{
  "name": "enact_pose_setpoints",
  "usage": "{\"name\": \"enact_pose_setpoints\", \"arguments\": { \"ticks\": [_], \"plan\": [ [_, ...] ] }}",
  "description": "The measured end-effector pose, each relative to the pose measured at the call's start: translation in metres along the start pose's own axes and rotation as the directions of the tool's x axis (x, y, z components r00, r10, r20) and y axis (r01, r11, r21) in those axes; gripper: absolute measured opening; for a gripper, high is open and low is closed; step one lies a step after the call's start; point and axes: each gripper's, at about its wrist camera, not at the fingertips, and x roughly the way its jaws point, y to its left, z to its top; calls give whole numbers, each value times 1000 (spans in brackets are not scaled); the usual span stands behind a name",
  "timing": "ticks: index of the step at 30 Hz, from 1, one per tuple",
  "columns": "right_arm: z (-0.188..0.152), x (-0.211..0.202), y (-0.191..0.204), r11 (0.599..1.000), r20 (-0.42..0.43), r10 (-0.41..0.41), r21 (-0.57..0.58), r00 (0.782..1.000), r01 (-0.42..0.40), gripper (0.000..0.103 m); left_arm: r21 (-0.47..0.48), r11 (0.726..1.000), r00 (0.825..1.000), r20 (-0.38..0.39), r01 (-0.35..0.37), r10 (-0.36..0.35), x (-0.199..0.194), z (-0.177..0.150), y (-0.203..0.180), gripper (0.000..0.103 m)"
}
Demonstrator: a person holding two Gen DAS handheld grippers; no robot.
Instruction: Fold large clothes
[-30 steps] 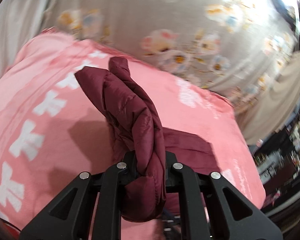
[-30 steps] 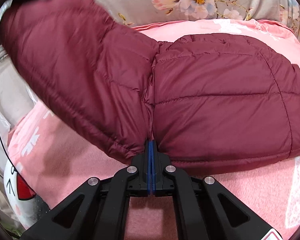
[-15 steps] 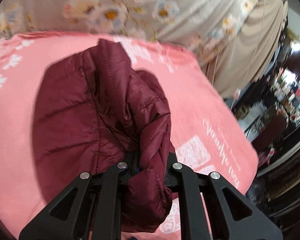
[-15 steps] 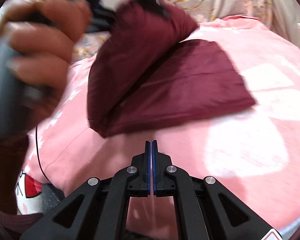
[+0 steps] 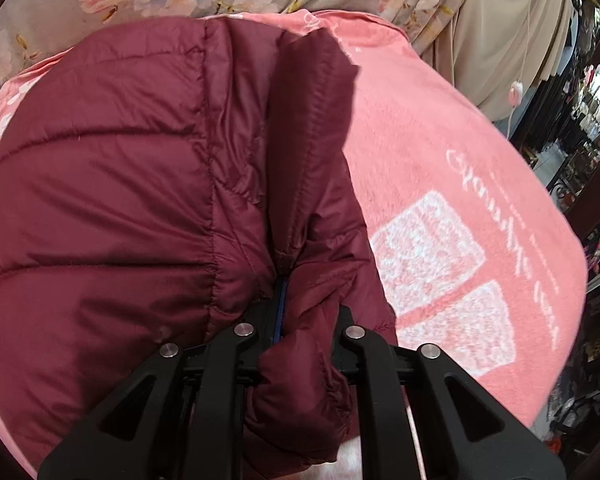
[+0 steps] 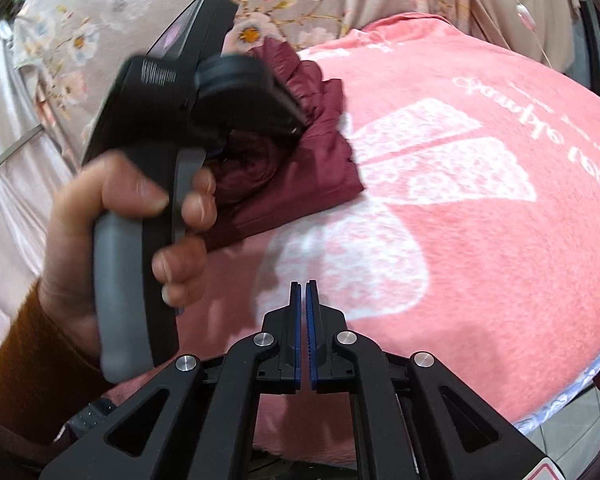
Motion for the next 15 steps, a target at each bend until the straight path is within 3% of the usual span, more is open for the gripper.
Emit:
{"name": "enact_pose_setpoints", "arguments": {
  "ticks": [2, 5, 6, 8, 9, 10, 11, 13, 15],
  "plan": [
    [7, -7, -5, 1000, 20, -22, -4, 1000, 22, 5, 6, 1000, 1000, 8, -12, 12, 3, 0, -2, 12],
    [26, -18, -16, 999, 51, -53, -9, 997, 54, 15, -51, 996, 997, 8, 75, -75, -15, 5, 7, 20],
    [36, -22, -22, 998, 65, -58, -11, 996, 59, 19, -76, 991, 994, 14, 109, -109, -26, 7, 12, 26],
    [52, -30, -30, 999, 100, -50, -1, 994, 50, 39, -102, 981, 984, 84, 165, -157, -61, 12, 23, 43],
    [58, -32, -33, 999, 112, -35, 6, 993, 34, 43, -103, 979, 978, 131, 179, -165, -77, 14, 27, 59],
    [66, -33, -34, 1000, 121, -18, 13, 993, 16, 45, -108, 976, 965, 204, 190, -165, -101, 17, 34, 73],
    [80, -33, -35, 1000, 131, 7, 21, 991, -10, 45, -114, 974, 950, 268, 194, -158, -124, 21, 44, 77],
    [102, -27, -33, 999, 138, 35, 22, 990, -38, 46, -143, 973, 930, 346, 183, -124, -154, 30, 63, 80],
    [131, -13, -28, 996, 122, 88, 19, 989, -90, 55, -210, 970, 920, 390, 125, -34, -174, 37, 89, 80]
  ]
}}
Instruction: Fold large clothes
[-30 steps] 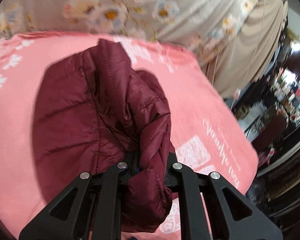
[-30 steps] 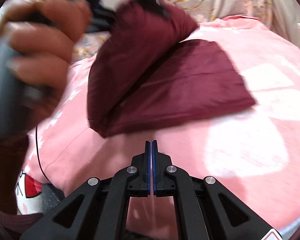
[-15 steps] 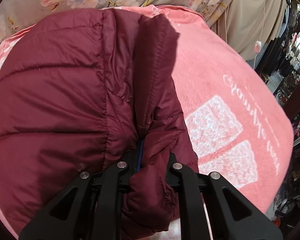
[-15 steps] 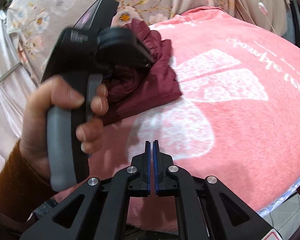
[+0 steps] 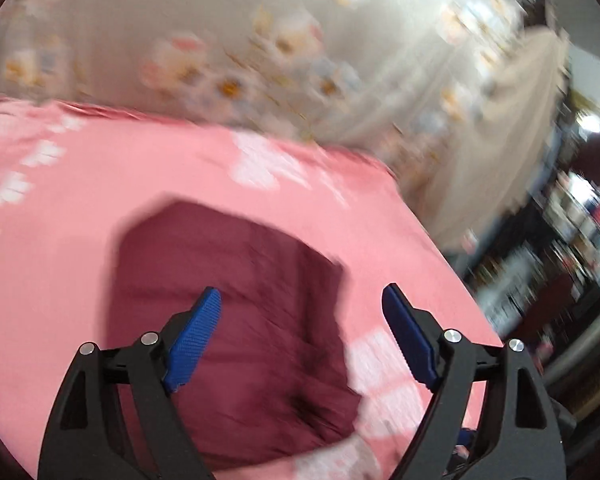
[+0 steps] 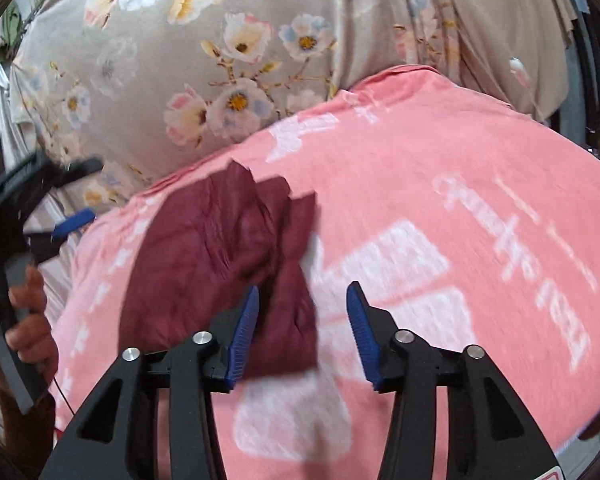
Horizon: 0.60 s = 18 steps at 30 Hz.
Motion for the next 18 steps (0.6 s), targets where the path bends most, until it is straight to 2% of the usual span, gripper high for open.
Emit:
{"name": "enact_pose_setpoints", "arguments": {
  "ticks": [2, 4, 7, 10, 11, 12, 15, 16, 17, 18],
  "plan": [
    [20, 21, 9, 998, -18, 62, 23, 998, -62, 59, -29, 995, 995, 26, -94, 94, -6, 12, 22, 80],
    [30, 36, 18, 995, -39, 93, 27, 995, -92, 59, -45, 986, 987, 10, -158, 158, -1, 17, 38, 80],
    [45, 65, 35, 998, -65, 66, 4, 996, -66, 59, -69, 976, 979, -25, -205, 204, 6, 14, 60, 80],
    [62, 95, 39, 997, -114, 62, 48, 991, -57, 59, -64, 966, 968, -47, -249, 246, 11, 8, 72, 80],
    [65, 101, 38, 996, -126, 65, 62, 990, -58, 57, -65, 965, 966, -52, -255, 252, 15, 8, 71, 80],
    [69, 110, 39, 995, -145, 71, 76, 987, -60, 53, -68, 963, 965, -58, -259, 256, 17, 6, 75, 80],
    [69, 127, 40, 996, -201, 63, 82, 978, -47, 27, -71, 961, 962, -71, -268, 263, 27, 5, 74, 80],
    [68, 133, 38, 996, -228, 58, 83, 972, -40, 12, -71, 961, 962, -71, -268, 264, 28, 5, 75, 80],
    [68, 135, 37, 996, -234, 55, 83, 971, -36, 4, -70, 960, 962, -69, -270, 265, 27, 4, 75, 80],
    [69, 132, 34, 996, -223, 46, 80, 974, -29, 3, -71, 960, 961, -68, -271, 266, 28, 5, 75, 80]
  ]
}}
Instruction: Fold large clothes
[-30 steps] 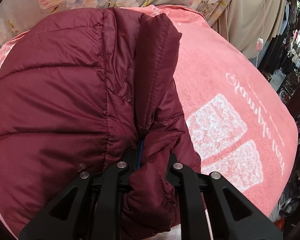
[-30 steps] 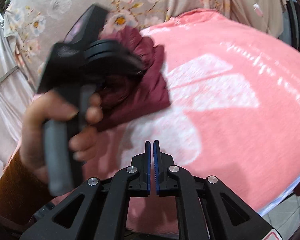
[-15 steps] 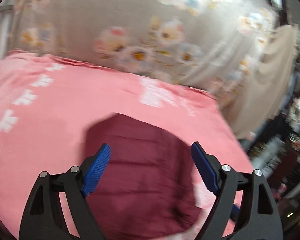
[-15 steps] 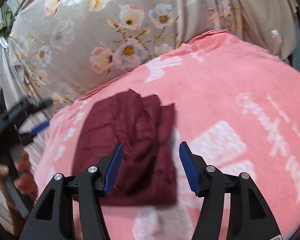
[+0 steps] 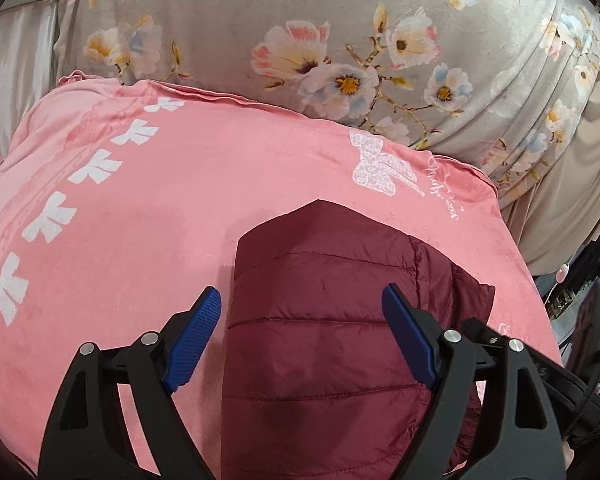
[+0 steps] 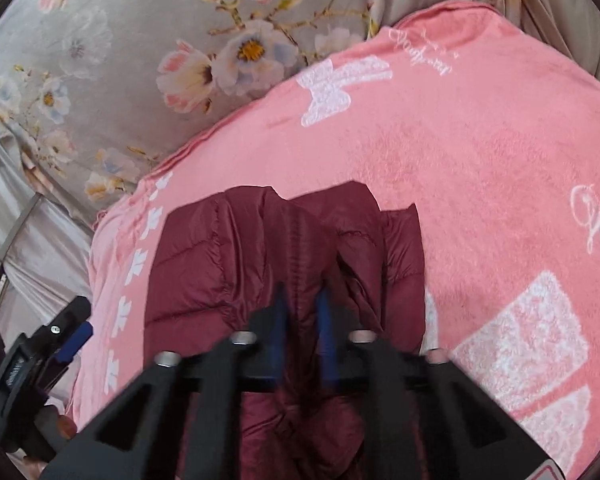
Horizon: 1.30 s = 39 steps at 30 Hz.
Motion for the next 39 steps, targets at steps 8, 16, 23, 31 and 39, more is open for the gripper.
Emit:
{"name": "enact_pose_setpoints", "arguments": {
  "ticks": [8, 16, 23, 31, 39],
  "plan": [
    [5, -28, -28, 995, 112, -94, -30, 989, 98, 2, 20, 999, 999, -29, 40, -39, 10, 1, -13, 80],
    [-9, 10, -47, 986, 71, -165, -20, 984, 167, 2, 84, 996, 991, -131, -16, 27, 69, -26, -44, 72],
    [-19, 28, -44, 976, 84, -203, -61, 976, 208, 2, 149, 983, 987, -103, -111, 127, 89, -40, -51, 74],
    [-32, 40, -48, 967, 109, -224, -97, 969, 234, 3, 196, 969, 983, -78, -149, 167, 101, -52, -56, 77],
    [-37, 44, -48, 962, 123, -230, -120, 965, 245, 3, 222, 959, 979, -54, -178, 194, 110, -60, -60, 79]
  ]
}}
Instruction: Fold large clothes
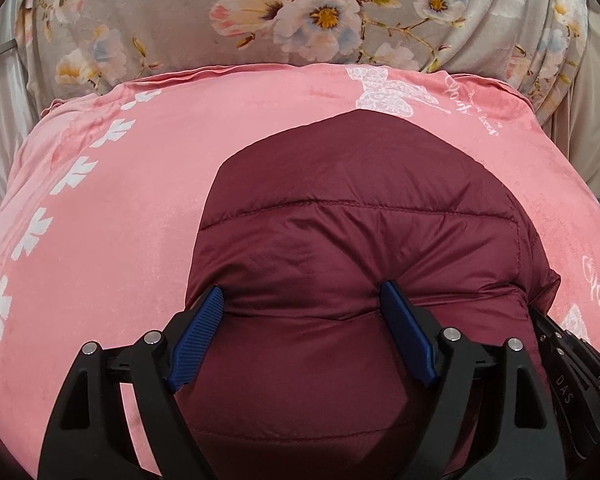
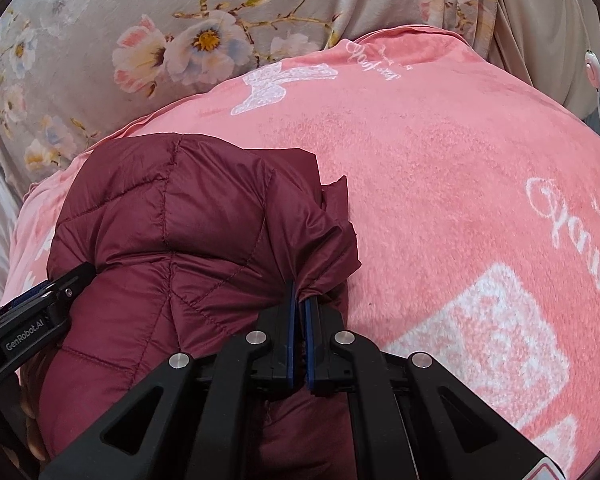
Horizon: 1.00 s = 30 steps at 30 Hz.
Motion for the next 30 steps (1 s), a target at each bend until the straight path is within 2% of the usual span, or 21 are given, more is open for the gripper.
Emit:
{"name": "enact_pose_setpoints", "arguments": {
  "ticks": [3, 5, 7, 9, 11, 13, 15, 18, 19, 20, 22, 24, 26, 29, 30],
  "plan": [
    [4, -6, -2, 1000, -9, 8, -16, 1000, -8, 5, 4, 1000, 1000, 5, -9, 9, 2, -1, -1, 80],
    [7, -28, -5, 1000, -2, 7, 1, 1000, -7, 13, 8, 1000, 1000, 6, -8, 8, 1, -1, -1, 80],
    [3, -57, -12, 997, 12, 74, 30, 997, -75, 13, 18, 1000, 1000, -8, 7, -6, -2, 1, 2, 80],
    [-7, -87, -17, 992, 22, 121, 29, 992, -122, 18, 9, 999, 999, -20, 44, -43, -14, 1, 11, 80],
    [-25, -110, -19, 989, 25, 149, 21, 989, -149, 43, -13, 997, 997, -19, 78, -78, -29, -1, 22, 80],
    [-41, -122, -20, 986, 25, 162, 21, 986, -163, 48, -30, 994, 993, -40, 109, -110, -38, -6, 31, 80],
    [-58, -125, -22, 985, 6, 168, 35, 986, -168, 48, -46, 989, 988, -58, 141, -143, -47, -12, 38, 80],
    [-69, -117, -23, 976, -19, 205, 78, 979, -203, 47, -48, 987, 985, -66, 153, -156, -57, -21, 43, 80],
    [-71, -114, -23, 974, -29, 212, 91, 977, -209, 39, -50, 986, 984, -69, 159, -162, -59, -24, 44, 80],
    [-73, -112, -23, 969, -25, 225, 112, 974, -220, 24, -49, 986, 984, -72, 161, -165, -60, -26, 43, 80],
    [-72, -116, -20, 956, -8, 265, 128, 964, -262, 8, -36, 986, 983, -82, 162, -164, -60, -32, 40, 80],
    [-69, -131, -17, 936, 38, 324, 130, 945, -326, 7, -22, 989, 986, -81, 144, -145, -60, -36, 39, 80],
    [-69, -140, -12, 933, 51, 337, 112, 940, -341, 6, -17, 992, 989, -85, 123, -124, -59, -40, 41, 81],
    [-82, -123, -5, 962, -22, 264, 79, 964, -261, 5, -57, 990, 987, -85, 129, -133, -64, -38, 48, 80],
    [-87, -115, -6, 964, -49, 257, 88, 965, -252, 4, -68, 988, 987, -74, 139, -144, -68, -33, 49, 80]
  ]
}}
